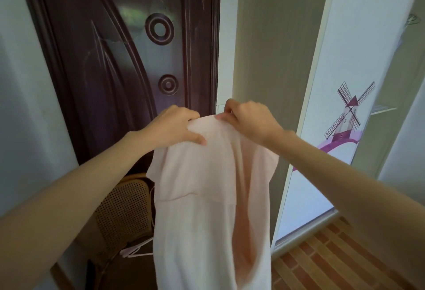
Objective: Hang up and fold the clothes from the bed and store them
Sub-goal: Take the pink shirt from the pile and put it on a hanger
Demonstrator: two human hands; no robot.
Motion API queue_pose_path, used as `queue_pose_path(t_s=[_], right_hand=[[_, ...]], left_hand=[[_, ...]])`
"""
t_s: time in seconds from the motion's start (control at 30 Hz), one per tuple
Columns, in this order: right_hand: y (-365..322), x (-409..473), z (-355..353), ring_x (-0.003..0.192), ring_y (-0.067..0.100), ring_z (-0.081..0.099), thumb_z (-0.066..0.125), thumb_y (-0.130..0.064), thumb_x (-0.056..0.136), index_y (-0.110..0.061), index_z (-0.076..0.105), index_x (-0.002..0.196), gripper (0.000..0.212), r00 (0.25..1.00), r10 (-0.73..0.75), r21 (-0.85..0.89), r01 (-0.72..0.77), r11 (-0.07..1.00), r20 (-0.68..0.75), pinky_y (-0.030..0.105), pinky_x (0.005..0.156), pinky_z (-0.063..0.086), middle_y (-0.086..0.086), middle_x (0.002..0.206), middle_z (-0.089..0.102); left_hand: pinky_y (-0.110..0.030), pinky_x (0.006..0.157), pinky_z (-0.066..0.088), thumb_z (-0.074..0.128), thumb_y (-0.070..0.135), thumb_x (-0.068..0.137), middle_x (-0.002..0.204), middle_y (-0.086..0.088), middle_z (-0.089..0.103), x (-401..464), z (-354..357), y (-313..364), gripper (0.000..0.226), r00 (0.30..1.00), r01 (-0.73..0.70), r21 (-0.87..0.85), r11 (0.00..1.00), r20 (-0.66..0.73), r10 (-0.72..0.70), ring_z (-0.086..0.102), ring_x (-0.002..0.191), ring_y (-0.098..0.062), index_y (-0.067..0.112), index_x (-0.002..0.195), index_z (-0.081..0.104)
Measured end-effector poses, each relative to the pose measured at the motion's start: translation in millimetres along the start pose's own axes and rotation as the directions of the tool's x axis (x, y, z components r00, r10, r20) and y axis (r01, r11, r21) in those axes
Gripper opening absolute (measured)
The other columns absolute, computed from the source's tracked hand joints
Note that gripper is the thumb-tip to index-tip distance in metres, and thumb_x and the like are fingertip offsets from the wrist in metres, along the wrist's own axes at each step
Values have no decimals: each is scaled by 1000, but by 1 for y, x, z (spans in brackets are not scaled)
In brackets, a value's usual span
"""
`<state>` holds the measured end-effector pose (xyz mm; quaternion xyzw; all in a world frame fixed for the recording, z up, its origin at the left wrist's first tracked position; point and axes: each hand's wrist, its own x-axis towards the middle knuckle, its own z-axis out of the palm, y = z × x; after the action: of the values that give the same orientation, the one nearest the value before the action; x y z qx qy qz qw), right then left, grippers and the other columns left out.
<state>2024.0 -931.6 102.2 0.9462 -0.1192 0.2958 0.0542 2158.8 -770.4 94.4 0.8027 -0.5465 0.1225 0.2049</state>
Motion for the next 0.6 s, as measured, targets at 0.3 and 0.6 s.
queue_pose_path(t_s=[0.3, 0.6], right_hand=[[41, 12, -43, 90, 34, 62, 53, -50, 96, -13, 65, 101, 39, 993, 14, -166, -33, 986, -116, 35, 71, 41, 9, 96, 70], [76, -12, -47, 59, 21, 36, 80, -55, 71, -7, 45, 64, 60, 957, 27, 41, -40, 998, 289, 34, 53, 24, 1, 58, 40]], left_hand=[[-45, 73, 52, 81, 38, 75, 75, 0, 69, -23, 36, -48, 24, 980, 198, -228, 953, 11, -201, 66, 74, -17, 18, 82, 70], [-21, 52, 32, 64, 90, 42, 54, -3, 50, -22, 5, -59, 92, 990, 119, -300, 947, -41, -137, 43, 51, -3, 2, 66, 59]])
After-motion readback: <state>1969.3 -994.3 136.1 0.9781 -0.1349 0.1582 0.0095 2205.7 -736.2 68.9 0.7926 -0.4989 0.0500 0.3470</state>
